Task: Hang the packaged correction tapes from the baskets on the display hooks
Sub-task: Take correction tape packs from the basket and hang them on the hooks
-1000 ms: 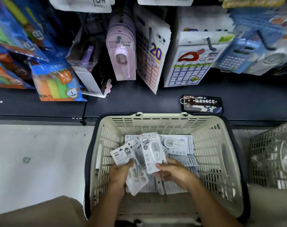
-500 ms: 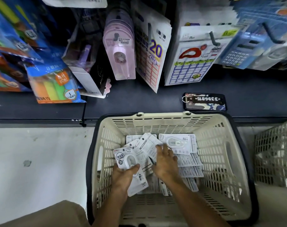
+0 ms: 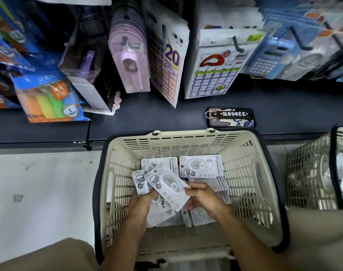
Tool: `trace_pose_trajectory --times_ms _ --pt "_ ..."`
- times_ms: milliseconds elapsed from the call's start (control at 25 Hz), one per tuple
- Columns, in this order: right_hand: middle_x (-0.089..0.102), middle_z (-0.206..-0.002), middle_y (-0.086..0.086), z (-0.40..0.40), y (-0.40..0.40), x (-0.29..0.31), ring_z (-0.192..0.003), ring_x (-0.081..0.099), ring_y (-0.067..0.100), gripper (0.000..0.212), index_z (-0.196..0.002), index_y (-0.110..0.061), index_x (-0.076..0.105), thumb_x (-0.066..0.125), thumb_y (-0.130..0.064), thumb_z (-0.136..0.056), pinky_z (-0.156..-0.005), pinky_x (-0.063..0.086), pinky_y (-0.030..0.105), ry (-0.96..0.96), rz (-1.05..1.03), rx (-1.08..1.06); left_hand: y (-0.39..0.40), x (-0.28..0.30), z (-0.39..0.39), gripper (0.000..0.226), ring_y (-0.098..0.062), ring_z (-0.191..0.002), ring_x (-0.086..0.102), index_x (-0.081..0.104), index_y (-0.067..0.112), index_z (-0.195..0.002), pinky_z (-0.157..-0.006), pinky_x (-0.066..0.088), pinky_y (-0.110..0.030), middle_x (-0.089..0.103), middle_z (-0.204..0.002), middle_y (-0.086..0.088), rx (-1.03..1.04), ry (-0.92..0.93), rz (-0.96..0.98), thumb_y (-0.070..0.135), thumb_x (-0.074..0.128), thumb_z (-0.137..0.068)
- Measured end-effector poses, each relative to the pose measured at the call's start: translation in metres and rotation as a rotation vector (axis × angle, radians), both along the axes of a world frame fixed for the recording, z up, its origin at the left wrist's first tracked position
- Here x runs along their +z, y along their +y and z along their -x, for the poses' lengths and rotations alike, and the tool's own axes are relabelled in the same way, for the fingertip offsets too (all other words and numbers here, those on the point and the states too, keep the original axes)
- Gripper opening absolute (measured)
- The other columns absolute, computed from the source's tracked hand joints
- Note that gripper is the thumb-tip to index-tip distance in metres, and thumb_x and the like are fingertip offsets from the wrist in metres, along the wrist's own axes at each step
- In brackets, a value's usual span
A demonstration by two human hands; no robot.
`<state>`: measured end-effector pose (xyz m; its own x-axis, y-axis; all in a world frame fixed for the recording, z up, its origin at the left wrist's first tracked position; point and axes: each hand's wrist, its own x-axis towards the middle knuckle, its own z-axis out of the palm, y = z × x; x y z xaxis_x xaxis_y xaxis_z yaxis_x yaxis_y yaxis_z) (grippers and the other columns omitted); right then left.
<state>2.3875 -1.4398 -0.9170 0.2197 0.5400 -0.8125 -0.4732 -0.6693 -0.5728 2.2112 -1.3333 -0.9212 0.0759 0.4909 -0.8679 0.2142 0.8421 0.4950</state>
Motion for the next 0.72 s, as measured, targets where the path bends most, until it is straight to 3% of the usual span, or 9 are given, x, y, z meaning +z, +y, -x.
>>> trace_pose_trajectory --times_ms 80,160,320,360,440,480,560,640,720 --pt "0.075 -0.074 0.014 0.016 0.005 -0.002 -0.050 0.066 0.016 0.012 -0.106 -0.008 0.066 0.055 -0.009 -0.102 -0.048 0.050 0.024 -0.008 -0.018 0.115 0.000 0.005 0.000 0.034 -0.032 -0.087 0.078 0.075 0.015 -0.115 -0.067 0.061 -0.039 0.080 -0.103 -0.014 -0.019 -0.196 0.052 0.041 0.062 -0.098" --pt "0.073 -0.067 0.009 0.028 0.014 -0.005 -0.049 0.064 0.013 0.012 -0.103 -0.007 0.065 0.054 -0.012 -0.103 -0.047 0.048 0.022 -0.047 -0.072 0.197 0.002 0.009 0.004 0.046 -0.032 -0.094 0.077 0.077 0.015 -0.114 -0.069 0.060 -0.035 0.079 -0.107 -0.014 -0.066 -0.259 0.048 0.053 0.056 -0.098" --pt "0.074 -0.072 0.001 0.039 0.031 -0.008 -0.058 0.065 0.011 0.018 -0.094 -0.017 0.069 0.062 -0.033 -0.098 -0.062 0.054 0.029 -0.078 -0.059 0.432 0.001 0.004 0.013 0.039 -0.025 -0.071 0.078 0.075 0.006 -0.103 -0.055 0.057 -0.027 0.081 -0.084 -0.012 -0.055 0.041 -0.060 0.025 0.090 -0.071" --pt "0.074 -0.082 -0.001 0.041 0.035 -0.012 -0.068 0.067 0.012 0.020 -0.100 -0.018 0.069 0.063 -0.037 -0.097 -0.070 0.057 0.032 -0.177 -0.010 0.371 0.000 0.003 0.013 0.038 -0.025 -0.067 0.078 0.074 0.006 -0.102 -0.055 0.057 -0.028 0.080 -0.082 -0.011 -0.022 0.088 -0.054 0.022 0.091 -0.072" --pt "0.065 -0.115 -0.002 0.043 0.042 -0.024 -0.098 0.065 0.019 0.033 -0.122 -0.021 0.058 0.065 -0.037 -0.094 -0.087 0.056 0.038 -0.606 0.155 0.369 -0.003 0.003 0.009 0.041 -0.027 -0.069 0.077 0.071 0.007 -0.105 -0.058 0.058 -0.029 0.080 -0.086 -0.013 0.000 0.159 -0.070 0.019 0.091 -0.072" --pt "0.056 -0.130 0.001 0.046 0.043 -0.031 -0.114 0.059 0.023 0.045 -0.133 -0.022 0.050 0.066 -0.036 -0.092 -0.096 0.051 0.041 -0.811 0.219 0.522 -0.005 0.005 0.006 0.045 -0.028 -0.074 0.076 0.070 0.007 -0.109 -0.063 0.059 -0.031 0.079 -0.092 -0.013 -0.007 0.184 -0.093 0.018 0.092 -0.071" --pt "0.050 -0.140 0.006 0.053 0.048 -0.040 -0.129 0.048 0.029 0.052 -0.138 -0.017 0.049 0.066 -0.032 -0.091 -0.104 0.044 0.044 -0.979 0.231 0.760 -0.008 0.006 0.006 0.052 -0.027 -0.082 0.074 0.068 0.008 -0.116 -0.070 0.060 -0.034 0.077 -0.102 -0.014 -0.027 0.219 -0.127 0.016 0.092 -0.070" --pt "0.064 -0.120 0.005 0.050 0.054 -0.037 -0.114 0.059 0.025 0.031 -0.117 -0.017 0.066 0.070 -0.033 -0.090 -0.090 0.050 0.035 -0.906 0.220 0.713 -0.006 0.005 0.009 0.058 -0.026 -0.083 0.073 0.065 0.010 -0.120 -0.073 0.060 -0.036 0.076 -0.107 -0.014 -0.056 0.259 -0.136 0.019 0.093 -0.070" --pt "0.068 -0.092 -0.003 0.039 0.053 -0.028 -0.090 0.066 0.019 0.009 -0.086 -0.024 0.068 0.072 -0.032 -0.089 -0.069 0.050 0.027 -0.680 0.169 0.502 -0.004 0.004 0.010 0.062 -0.029 -0.089 0.070 0.063 0.010 -0.120 -0.084 0.059 -0.044 0.074 -0.113 -0.014 -0.082 0.295 -0.123 0.024 0.094 -0.068"
